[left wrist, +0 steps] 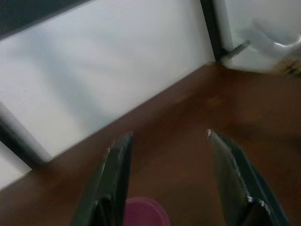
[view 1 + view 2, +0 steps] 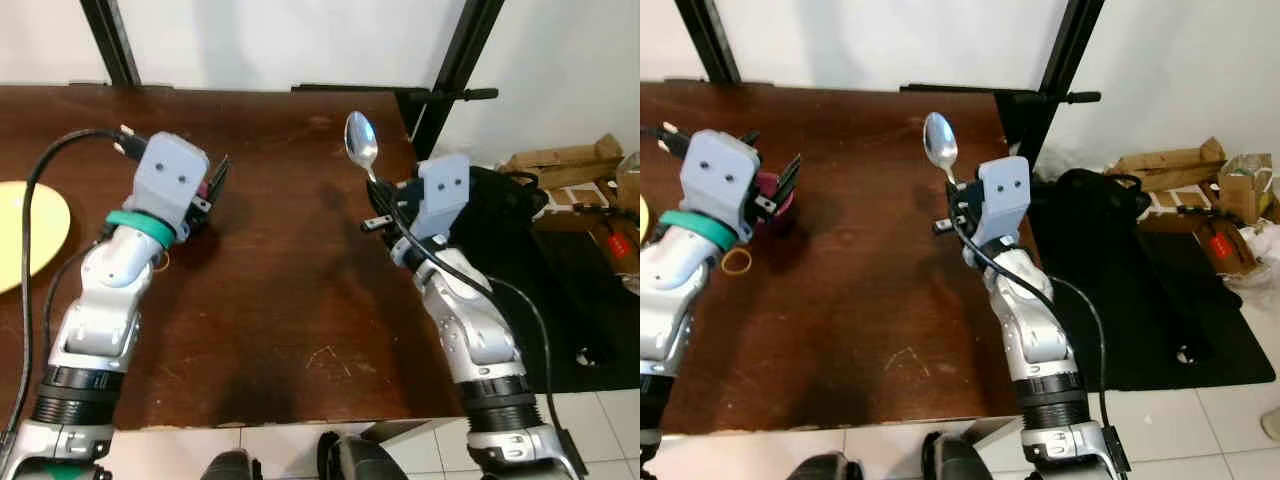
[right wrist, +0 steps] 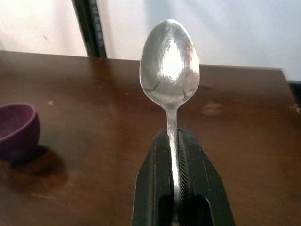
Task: Setting the table
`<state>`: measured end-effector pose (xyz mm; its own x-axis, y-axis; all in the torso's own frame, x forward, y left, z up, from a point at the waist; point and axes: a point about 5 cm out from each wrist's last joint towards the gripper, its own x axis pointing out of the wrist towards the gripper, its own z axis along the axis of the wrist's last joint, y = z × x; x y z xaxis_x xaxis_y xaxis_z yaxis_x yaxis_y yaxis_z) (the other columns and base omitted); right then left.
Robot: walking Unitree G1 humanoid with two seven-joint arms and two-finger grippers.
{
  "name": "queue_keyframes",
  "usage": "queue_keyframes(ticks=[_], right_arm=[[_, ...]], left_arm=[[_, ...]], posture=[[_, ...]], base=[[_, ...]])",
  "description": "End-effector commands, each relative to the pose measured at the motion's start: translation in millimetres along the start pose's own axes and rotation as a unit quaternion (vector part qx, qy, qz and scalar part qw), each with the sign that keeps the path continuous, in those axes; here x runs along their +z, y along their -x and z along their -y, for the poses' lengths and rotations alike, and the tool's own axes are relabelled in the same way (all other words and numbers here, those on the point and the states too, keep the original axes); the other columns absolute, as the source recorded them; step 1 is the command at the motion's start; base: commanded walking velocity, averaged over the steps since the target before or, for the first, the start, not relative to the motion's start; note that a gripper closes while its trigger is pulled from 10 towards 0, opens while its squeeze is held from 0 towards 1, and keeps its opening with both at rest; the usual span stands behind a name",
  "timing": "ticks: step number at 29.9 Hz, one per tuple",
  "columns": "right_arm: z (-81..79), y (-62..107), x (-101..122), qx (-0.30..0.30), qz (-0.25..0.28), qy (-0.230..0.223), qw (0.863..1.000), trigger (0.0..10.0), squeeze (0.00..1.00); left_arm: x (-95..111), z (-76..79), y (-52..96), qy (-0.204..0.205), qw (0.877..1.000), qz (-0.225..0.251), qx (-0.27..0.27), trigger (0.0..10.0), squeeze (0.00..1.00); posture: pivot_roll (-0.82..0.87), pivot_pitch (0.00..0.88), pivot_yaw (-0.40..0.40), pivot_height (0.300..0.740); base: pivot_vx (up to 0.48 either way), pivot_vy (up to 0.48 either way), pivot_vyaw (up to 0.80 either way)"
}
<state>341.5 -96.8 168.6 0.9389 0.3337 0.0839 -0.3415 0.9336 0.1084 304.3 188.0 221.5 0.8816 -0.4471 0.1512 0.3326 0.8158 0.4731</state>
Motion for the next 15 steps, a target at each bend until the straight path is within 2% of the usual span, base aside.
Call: queue_keyframes(ticks=[1,2,3,5,8,10,11,13,15], right_arm=[[6.4,0.0,-7,-0.022,-0.018,-0.009,1.0,10.0,0.0],[6.0,-10.0,-9,-0.045,-0.033,-0.033,0.998,10.0,0.0],[6.0,-10.0,-9,-0.045,-0.033,-0.033,0.998,10.0,0.0],[4.3,-23.9,-13,-0.081,-0.059,-0.07,0.993,10.0,0.0],[4.3,-23.9,-13,-0.081,-0.059,-0.07,0.993,10.0,0.0],[10.3,-27.6,-23,-0.115,-0.092,-0.072,0.986,10.0,0.0],[10.3,-27.6,-23,-0.115,-0.092,-0.072,0.986,10.0,0.0],[23.4,-23.0,-33,-0.144,-0.124,-0.05,0.981,10.0,0.0],[27.5,-20.3,-36,-0.149,-0.134,-0.042,0.979,10.0,0.0]], left_arm=[[4,3.3,1.8,0.014,0.999,0.006,-0.028,10.0,0.0],[14,-1.1,7.4,0.019,0.998,0.015,-0.06,10.0,0.0],[14,-1.1,7.4,0.019,0.998,0.015,-0.06,10.0,0.0],[28,-3.5,13.2,0.029,0.996,0.03,-0.085,10.0,0.0],[28,-3.5,13.2,0.029,0.996,0.03,-0.085,10.0,0.0],[36,7.4,13.7,0.052,0.993,0.045,-0.095,10.0,0.0],[36,7.4,13.7,0.052,0.993,0.045,-0.095,10.0,0.0],[37,22.8,13.8,0.082,0.989,0.05,-0.108,10.0,0.0],[35,28.4,14.0,0.092,0.988,0.048,-0.114,10.0,0.0]], posture=[[0.12,0.048,-0.027,0.74],[0.13,0.052,-0.032,0.74],[0.13,0.052,-0.032,0.74],[0.15,0.059,-0.048,0.74],[0.15,0.059,-0.048,0.74],[0.17,0.066,-0.061,0.74],[0.17,0.066,-0.061,0.74],[0.16,0.07,-0.066,0.74],[0.16,0.071,-0.066,0.74]], base=[[0.0,0.0,0.0],[0.0,0.0,0.0],[0.0,0.0,0.0],[0.0,0.0,0.0],[0.0,0.0,0.0],[0.0,0.0,0.0],[0.0,0.0,0.0],[0.0,0.0,0.0],[0.0,0.0,0.0]])
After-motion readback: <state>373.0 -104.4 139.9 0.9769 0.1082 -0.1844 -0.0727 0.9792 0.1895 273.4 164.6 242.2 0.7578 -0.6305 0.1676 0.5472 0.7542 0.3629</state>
